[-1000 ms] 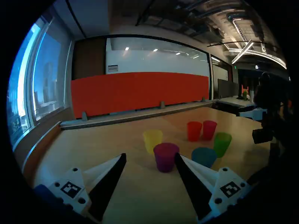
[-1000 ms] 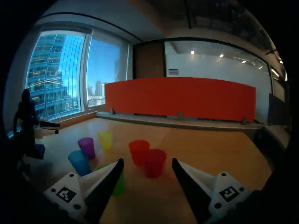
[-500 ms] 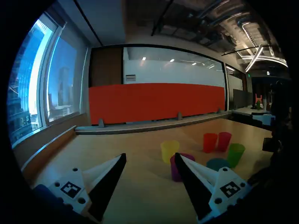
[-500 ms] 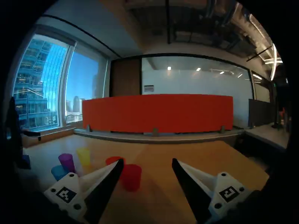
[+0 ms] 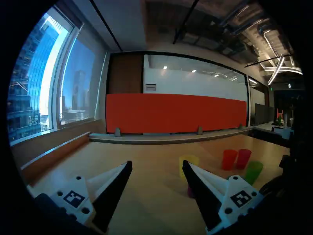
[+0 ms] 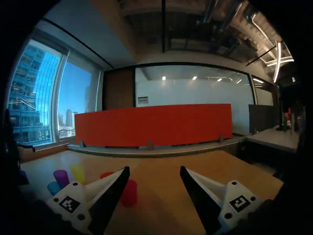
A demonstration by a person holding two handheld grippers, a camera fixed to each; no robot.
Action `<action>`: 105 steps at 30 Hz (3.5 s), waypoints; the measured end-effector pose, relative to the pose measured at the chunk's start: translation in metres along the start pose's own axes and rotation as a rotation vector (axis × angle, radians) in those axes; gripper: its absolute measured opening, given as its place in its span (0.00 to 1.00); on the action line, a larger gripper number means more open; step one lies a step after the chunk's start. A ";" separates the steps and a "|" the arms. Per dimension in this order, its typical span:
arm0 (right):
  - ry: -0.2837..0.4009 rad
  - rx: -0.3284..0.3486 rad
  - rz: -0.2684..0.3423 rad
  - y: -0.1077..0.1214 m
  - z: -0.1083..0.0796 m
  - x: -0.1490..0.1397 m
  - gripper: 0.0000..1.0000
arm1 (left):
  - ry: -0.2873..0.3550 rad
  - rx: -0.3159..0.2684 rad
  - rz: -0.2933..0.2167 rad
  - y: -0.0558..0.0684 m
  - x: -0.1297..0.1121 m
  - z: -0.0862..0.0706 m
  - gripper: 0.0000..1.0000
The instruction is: Pour water
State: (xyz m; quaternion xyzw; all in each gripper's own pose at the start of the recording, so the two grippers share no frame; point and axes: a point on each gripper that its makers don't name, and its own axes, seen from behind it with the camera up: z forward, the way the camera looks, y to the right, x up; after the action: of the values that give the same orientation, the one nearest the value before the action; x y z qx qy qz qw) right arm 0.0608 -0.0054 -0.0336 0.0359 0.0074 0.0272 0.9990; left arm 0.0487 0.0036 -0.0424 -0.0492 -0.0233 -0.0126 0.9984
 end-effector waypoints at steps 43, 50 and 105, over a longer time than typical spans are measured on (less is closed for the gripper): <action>-0.038 -0.047 -0.019 -0.013 -0.002 0.012 0.99 | 0.096 0.148 0.038 -0.018 -0.010 0.024 0.96; -0.040 -0.047 -0.028 -0.017 0.000 0.012 1.00 | 0.087 0.149 0.042 -0.018 -0.018 0.031 0.96; -0.004 -0.037 -0.032 -0.005 -0.008 0.010 0.99 | 0.047 0.120 0.025 -0.012 -0.045 0.045 0.96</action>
State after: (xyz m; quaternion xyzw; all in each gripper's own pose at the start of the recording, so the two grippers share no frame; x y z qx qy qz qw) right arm 0.0713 -0.0095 -0.0417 0.0172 0.0053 0.0113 0.9998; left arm 0.0015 -0.0031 0.0009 0.0109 -0.0002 0.0000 0.9999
